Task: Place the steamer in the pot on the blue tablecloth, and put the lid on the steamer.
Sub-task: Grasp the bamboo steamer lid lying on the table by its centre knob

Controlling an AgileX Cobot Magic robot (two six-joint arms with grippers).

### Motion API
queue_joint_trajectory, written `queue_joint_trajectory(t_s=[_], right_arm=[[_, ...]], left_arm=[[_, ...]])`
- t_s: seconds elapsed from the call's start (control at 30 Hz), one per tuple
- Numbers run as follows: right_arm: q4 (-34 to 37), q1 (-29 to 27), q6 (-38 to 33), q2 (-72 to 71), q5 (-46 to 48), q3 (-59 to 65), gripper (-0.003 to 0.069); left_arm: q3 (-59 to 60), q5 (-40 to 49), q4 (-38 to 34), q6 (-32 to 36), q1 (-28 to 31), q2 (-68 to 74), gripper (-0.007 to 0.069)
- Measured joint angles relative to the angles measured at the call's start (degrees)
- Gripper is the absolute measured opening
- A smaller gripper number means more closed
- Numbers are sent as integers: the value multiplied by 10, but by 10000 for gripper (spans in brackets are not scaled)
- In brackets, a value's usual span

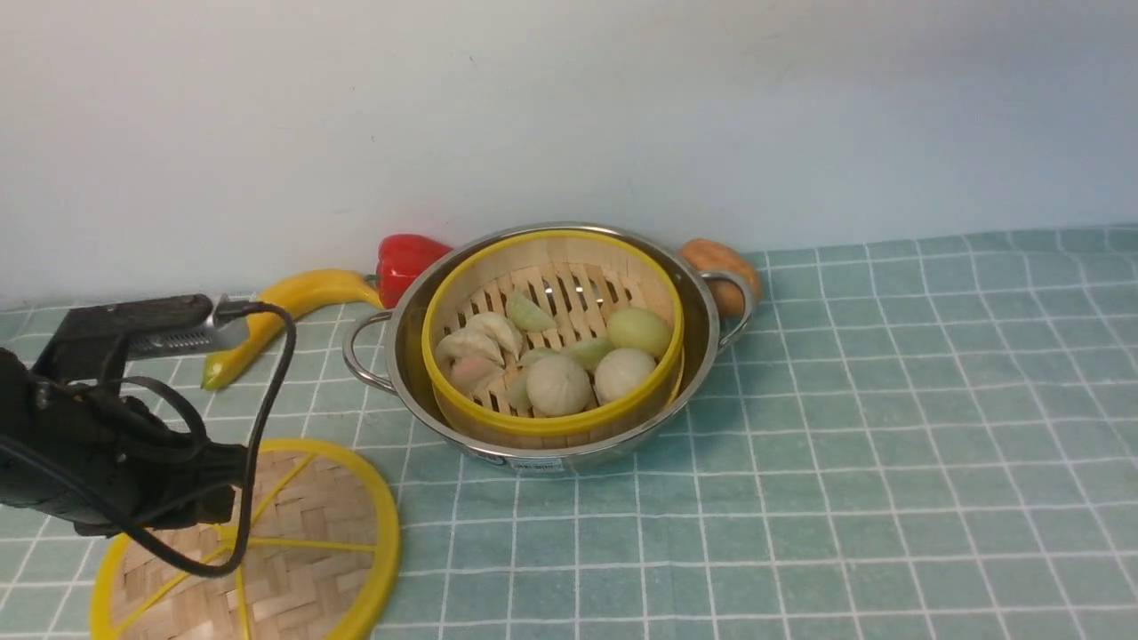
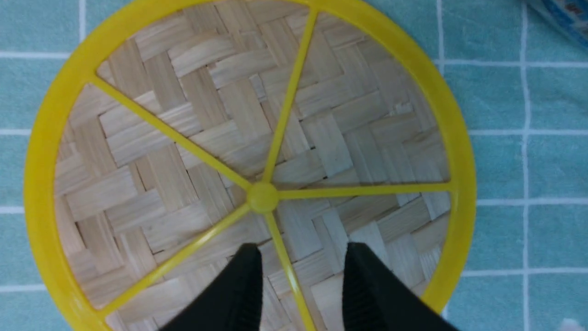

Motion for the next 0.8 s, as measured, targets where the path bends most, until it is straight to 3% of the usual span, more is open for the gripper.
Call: queue_joint_trajectory(t_s=[0.3, 0.8], right_arm=[[53, 0, -32, -245, -1, 12, 348], [68, 0, -52, -593, 3, 419, 348]], left_arm=[[0, -53, -1, 0, 0, 81, 243], [-2, -88, -2, 0, 0, 131, 230]])
